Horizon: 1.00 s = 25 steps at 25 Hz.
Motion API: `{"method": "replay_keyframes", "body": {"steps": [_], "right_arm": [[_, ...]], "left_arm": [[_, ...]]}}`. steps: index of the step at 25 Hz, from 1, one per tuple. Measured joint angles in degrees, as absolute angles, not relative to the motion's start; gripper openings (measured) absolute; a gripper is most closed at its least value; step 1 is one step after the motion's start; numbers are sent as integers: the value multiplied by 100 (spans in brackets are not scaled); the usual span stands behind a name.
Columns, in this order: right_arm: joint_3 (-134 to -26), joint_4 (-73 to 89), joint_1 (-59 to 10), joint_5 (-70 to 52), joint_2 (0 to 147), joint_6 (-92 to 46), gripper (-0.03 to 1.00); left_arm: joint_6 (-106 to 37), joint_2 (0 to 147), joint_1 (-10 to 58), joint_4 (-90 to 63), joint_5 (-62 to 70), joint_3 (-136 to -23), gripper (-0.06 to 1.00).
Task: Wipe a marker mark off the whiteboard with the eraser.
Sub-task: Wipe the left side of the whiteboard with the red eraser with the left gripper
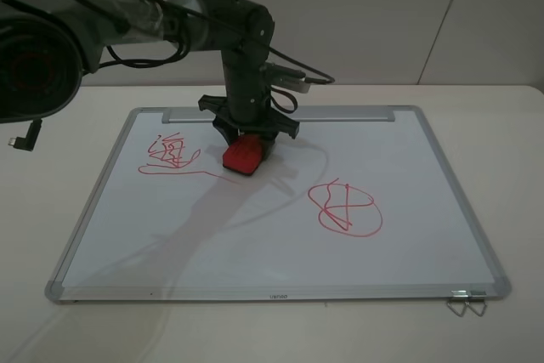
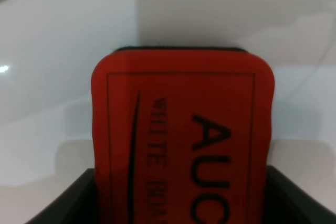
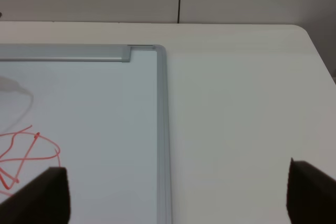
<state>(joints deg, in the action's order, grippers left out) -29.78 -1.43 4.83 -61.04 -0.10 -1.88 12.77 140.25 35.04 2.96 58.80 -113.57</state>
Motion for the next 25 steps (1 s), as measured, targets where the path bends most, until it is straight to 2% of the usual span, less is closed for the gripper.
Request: {"method": "replay_keyframes", "body": {"steps": [5,15,25], "right_arm": [[-2978,-143,483,-6104,-10,-188,71],[-2978,-143,483,-6104,-10,-188,71],[-2978,-143,483,-6104,-10,-188,71]], "left_arm": [[729,13843,3551,-132,6117,-11357,57],[639,13671,3874,180,6198,-11170,57],[588,12768,4029,154,4758,-9271,57]]}}
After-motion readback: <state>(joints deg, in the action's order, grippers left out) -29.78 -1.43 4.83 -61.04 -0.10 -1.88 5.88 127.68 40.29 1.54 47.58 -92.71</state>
